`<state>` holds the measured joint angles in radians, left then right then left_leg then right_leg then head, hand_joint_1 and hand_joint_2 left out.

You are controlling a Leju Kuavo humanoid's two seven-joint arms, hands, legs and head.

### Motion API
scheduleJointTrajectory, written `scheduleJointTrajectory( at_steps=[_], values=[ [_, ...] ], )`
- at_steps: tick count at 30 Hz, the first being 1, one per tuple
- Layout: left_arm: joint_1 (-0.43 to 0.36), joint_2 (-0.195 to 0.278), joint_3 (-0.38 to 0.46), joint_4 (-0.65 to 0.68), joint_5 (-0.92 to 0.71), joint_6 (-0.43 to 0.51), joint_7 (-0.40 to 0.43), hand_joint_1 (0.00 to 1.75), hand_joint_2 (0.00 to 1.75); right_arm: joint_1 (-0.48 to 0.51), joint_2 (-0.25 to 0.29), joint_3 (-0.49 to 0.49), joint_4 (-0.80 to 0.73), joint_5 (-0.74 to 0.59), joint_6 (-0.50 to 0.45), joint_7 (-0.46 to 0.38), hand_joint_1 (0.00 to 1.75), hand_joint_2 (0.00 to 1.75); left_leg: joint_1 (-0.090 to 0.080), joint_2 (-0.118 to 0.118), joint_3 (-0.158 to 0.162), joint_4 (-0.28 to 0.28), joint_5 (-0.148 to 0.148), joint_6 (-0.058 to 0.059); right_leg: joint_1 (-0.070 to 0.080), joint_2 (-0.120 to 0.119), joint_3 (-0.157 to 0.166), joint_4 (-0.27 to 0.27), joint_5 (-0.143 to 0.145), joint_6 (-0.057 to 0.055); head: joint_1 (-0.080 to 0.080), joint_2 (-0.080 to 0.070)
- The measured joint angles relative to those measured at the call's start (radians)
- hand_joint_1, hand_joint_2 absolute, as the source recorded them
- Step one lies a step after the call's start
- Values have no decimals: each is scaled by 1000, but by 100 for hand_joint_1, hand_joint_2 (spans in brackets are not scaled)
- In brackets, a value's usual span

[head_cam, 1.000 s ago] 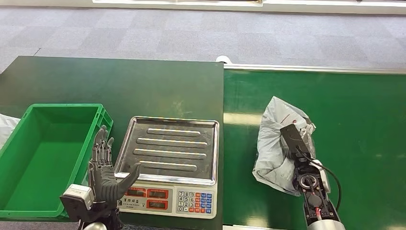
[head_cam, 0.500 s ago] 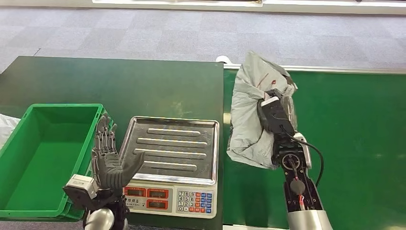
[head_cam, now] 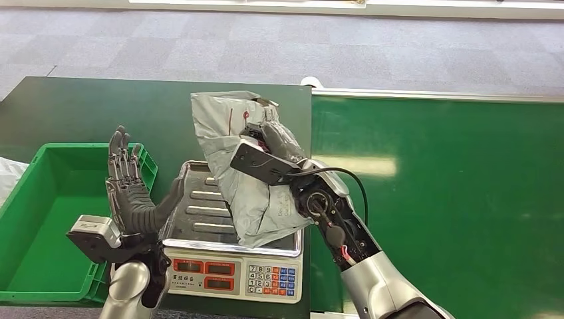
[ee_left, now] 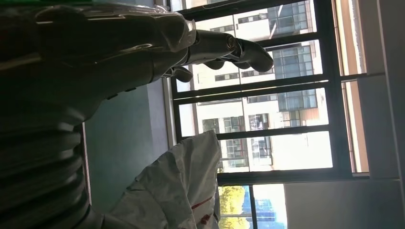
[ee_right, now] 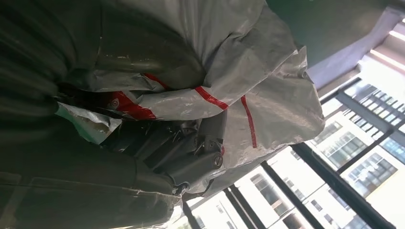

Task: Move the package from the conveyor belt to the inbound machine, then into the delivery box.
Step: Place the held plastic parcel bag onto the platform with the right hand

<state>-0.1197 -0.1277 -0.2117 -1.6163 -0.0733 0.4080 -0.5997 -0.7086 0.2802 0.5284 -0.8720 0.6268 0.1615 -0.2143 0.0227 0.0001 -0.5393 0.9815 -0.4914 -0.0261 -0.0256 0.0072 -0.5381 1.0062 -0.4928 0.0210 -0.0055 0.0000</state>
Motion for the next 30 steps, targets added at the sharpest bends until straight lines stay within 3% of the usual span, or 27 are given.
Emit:
scheduleJointTrajectory(
  at_steps=[3,7,8,20,30],
  values=[
    [1,0,19,-10,-6,-1,0,0,175,-11,9,28,37,-3,12,-10,165,175,0,0,0,0,0,0,0,0,0,0,0,0,0,0],
    [4,-2,43,-23,-8,-5,0,0,175,-22,18,61,87,0,19,-18,7,175,0,-1,0,0,0,0,0,0,0,0,0,0,0,0],
    [5,-3,49,-26,-8,-6,0,0,175,-24,20,67,98,2,18,-19,0,175,0,-1,0,0,0,0,0,0,0,0,0,0,0,0],
    [29,-5,118,-59,-29,-2,4,0,175,-32,27,97,150,-24,-24,-27,0,175,0,0,0,0,0,0,0,0,-1,0,0,0,0,0],
    [9,-12,125,-60,-81,-33,75,0,175,49,10,20,-3,-152,-67,-43,0,175,0,0,0,0,0,0,0,0,-1,0,0,0,0,0]
  ],
)
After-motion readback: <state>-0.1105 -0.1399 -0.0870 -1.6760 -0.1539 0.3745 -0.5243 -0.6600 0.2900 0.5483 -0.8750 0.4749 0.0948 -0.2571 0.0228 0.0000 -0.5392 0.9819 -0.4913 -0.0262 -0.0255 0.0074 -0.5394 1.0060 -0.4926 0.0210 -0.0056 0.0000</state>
